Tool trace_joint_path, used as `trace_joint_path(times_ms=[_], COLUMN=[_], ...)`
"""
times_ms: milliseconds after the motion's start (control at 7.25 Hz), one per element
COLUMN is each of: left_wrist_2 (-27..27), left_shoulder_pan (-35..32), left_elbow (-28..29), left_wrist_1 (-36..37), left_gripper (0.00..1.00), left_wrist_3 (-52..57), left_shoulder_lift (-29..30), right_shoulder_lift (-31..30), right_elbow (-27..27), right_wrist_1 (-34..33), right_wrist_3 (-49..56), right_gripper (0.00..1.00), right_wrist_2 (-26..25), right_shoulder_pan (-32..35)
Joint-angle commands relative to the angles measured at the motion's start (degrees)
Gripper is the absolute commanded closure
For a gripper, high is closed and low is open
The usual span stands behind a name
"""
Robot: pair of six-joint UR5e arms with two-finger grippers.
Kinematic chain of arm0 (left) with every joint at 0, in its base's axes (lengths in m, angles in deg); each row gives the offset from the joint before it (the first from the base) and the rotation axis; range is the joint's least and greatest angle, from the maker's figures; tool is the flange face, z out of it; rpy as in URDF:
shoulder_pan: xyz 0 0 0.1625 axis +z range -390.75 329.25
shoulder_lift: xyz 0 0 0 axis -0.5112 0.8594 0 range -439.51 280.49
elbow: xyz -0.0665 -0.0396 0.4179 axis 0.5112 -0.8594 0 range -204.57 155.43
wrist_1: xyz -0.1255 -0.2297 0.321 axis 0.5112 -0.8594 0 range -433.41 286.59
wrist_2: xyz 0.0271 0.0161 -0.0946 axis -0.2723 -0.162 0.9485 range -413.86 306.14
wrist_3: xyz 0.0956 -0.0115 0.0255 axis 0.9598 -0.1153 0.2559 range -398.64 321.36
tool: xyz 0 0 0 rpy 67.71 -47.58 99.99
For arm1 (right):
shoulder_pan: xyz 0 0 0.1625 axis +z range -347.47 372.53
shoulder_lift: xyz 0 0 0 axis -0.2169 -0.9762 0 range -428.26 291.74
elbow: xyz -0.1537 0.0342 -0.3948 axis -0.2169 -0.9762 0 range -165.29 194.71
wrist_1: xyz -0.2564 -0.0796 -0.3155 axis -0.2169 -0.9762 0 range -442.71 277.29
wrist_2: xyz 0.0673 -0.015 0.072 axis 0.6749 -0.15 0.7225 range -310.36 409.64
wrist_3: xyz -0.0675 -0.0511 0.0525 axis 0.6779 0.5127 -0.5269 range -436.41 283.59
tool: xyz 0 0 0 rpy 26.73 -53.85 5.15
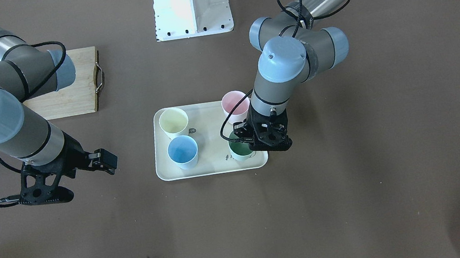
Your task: Place all cups on tray
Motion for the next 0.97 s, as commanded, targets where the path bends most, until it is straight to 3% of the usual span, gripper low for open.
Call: trace_joint_path(times_ms=[0,138,414,828], left_wrist_2=[0.08,0.08,0.79,0.96], left_shoulder_pan=[0.39,0.04,-2.93,-13.19], left_elbow=[-0.80,-1.15,-4.99,-14.32], left_wrist_1=[0.04,0.04,1.09,1.54], left_gripper=[0.62,0.03,0.02,0.02], left_wrist_3=[0.50,1.37,1.64,8.75], left_shoulder_lift=[-0.59,-0.41,-0.76,-11.28], right_shoulder_lift=[-0.16,-0.33,-1.47,-12.24], right_elbow=[0.07,-0.01,0.16,2.70], right_wrist_1=[0.00,0.00,-0.08,0.62], right_wrist_3=[0.02,0.02,1.76,14.74], right_gripper=[0.00,0.00,0.00,0.00], right_wrist_2=[0.27,1.76,2.12,6.41], right_shoulder_pan=[0.42,1.12,2.18,9.98])
